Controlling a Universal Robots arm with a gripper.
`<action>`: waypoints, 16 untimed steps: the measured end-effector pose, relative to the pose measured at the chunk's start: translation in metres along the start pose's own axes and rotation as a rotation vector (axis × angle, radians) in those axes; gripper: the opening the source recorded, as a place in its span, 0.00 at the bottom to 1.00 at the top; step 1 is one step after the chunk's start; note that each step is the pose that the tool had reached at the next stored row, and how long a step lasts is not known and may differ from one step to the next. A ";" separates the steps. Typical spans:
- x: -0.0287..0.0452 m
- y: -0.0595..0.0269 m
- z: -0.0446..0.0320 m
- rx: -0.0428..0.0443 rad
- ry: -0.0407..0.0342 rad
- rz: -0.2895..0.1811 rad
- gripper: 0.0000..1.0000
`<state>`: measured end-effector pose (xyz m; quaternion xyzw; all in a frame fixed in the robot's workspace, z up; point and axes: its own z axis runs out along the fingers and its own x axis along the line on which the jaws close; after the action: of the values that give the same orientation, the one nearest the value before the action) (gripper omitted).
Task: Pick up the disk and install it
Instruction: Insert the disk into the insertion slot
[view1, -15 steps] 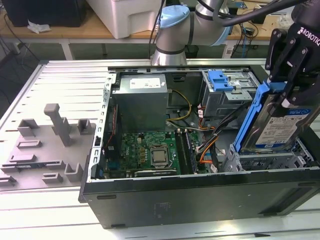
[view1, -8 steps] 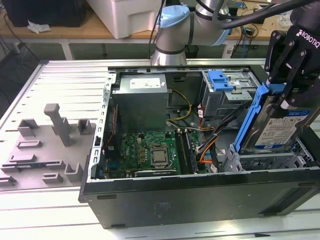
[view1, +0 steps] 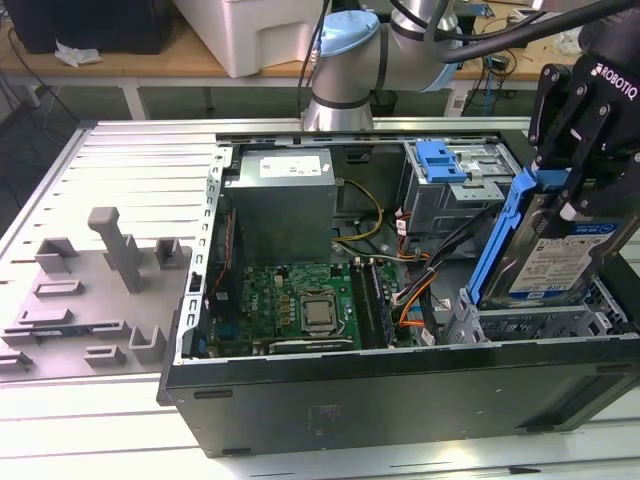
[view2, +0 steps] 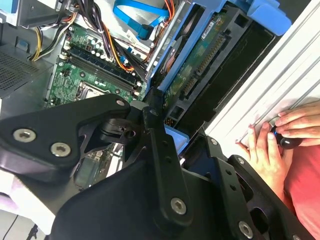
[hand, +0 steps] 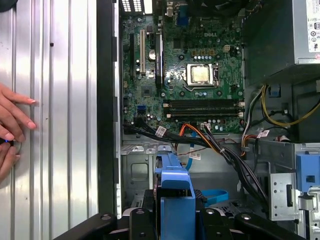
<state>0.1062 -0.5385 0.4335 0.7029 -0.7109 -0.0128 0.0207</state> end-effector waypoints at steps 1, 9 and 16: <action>0.0000 0.0000 0.0003 0.0000 0.0000 0.000 0.37; 0.0000 -0.0001 0.0034 -0.0001 0.0002 0.000 0.37; 0.0000 -0.0002 0.0038 0.0000 -0.0004 0.000 0.37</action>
<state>0.1062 -0.5386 0.4297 0.7029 -0.7109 -0.0129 0.0205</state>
